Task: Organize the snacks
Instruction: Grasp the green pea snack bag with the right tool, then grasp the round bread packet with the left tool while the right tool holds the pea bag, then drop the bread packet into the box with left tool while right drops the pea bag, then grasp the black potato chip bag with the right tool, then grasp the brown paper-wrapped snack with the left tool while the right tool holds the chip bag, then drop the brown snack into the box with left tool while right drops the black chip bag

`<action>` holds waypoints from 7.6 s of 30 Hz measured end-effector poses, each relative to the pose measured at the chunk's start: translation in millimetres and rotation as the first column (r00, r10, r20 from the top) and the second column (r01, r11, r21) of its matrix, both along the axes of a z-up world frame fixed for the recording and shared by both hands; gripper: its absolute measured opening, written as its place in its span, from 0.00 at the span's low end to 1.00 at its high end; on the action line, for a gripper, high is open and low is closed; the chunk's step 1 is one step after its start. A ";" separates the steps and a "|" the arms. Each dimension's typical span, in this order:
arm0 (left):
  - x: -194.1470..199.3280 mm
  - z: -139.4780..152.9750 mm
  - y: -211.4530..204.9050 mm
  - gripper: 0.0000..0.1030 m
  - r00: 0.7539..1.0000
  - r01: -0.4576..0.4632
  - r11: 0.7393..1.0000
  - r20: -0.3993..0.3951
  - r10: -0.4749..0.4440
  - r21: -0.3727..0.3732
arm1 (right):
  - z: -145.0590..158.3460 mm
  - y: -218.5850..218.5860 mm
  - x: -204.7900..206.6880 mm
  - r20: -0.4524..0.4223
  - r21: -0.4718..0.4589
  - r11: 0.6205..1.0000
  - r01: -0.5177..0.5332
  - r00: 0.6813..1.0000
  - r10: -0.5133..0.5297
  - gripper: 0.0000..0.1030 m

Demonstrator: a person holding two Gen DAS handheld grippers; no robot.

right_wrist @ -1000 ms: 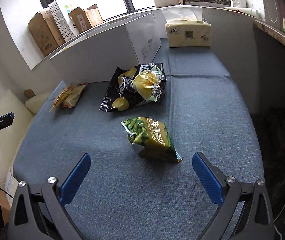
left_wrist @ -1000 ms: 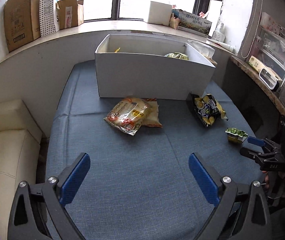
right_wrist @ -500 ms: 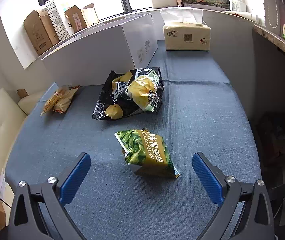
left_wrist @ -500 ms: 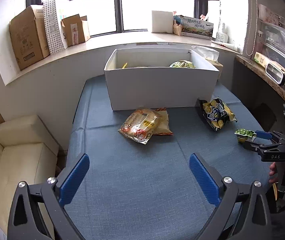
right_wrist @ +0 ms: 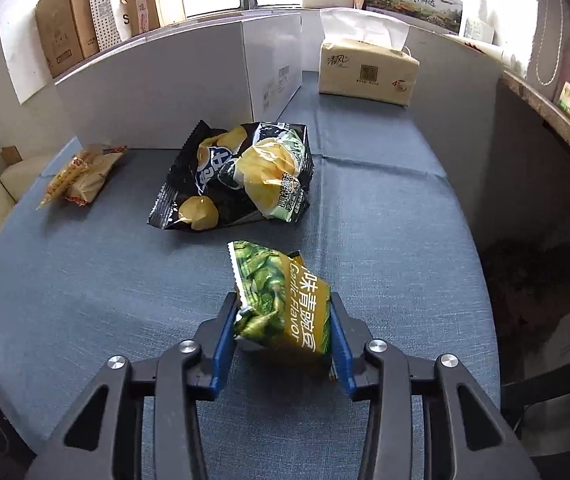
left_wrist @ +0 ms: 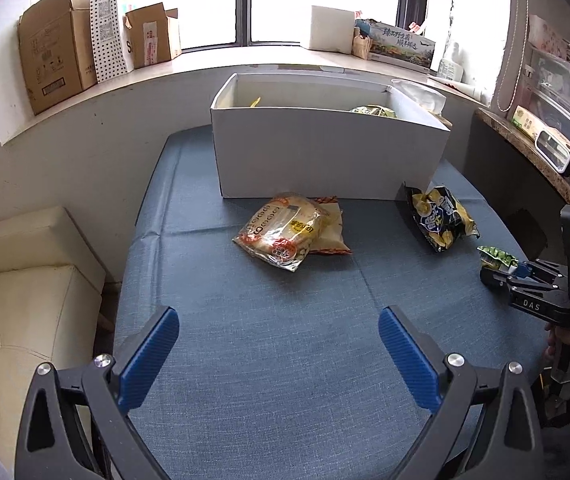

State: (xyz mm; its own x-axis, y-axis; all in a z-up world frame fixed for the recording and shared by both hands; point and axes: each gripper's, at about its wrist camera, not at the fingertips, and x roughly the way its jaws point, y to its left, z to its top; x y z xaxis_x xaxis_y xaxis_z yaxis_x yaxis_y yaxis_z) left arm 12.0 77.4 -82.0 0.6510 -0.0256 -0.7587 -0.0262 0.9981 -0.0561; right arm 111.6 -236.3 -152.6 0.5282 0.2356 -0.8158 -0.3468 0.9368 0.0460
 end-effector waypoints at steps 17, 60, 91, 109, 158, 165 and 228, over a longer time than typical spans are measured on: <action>129.9 -31.3 10.4 0.99 0.944 0.296 0.952 -0.127 -0.303 -0.076 | 32.5 -10.3 -32.9 0.068 0.151 0.987 -0.045 0.997 0.035 0.43; 106.1 125.6 -30.1 0.74 0.962 0.119 0.993 0.245 -0.119 0.015 | 139.4 50.0 30.0 0.266 0.254 0.944 -0.211 0.953 0.141 0.43; 218.0 111.3 4.8 0.95 0.976 -0.049 0.999 0.213 0.044 0.020 | 153.4 66.6 165.5 0.200 0.317 0.944 -0.090 0.979 0.026 1.00; 53.8 118.8 -36.4 1.00 0.957 0.042 0.997 0.283 -0.059 0.064 | 161.2 34.8 13.9 0.361 0.175 0.966 -0.188 0.926 0.114 1.00; 14.5 16.7 -25.4 1.00 0.998 -0.058 0.998 0.011 0.058 -0.020 | 12.5 58.0 89.0 0.020 0.019 0.999 -0.050 0.999 0.050 0.66; 21.2 11.1 -29.3 1.00 0.999 -0.039 0.999 0.005 0.039 -0.012 | 19.9 52.2 81.2 0.031 0.040 0.997 -0.067 0.997 0.066 0.45; 257.3 98.5 -8.5 0.47 0.992 0.028 0.999 0.123 -0.033 0.047 | 156.4 94.3 163.0 0.209 0.324 0.934 -0.150 0.974 0.083 0.45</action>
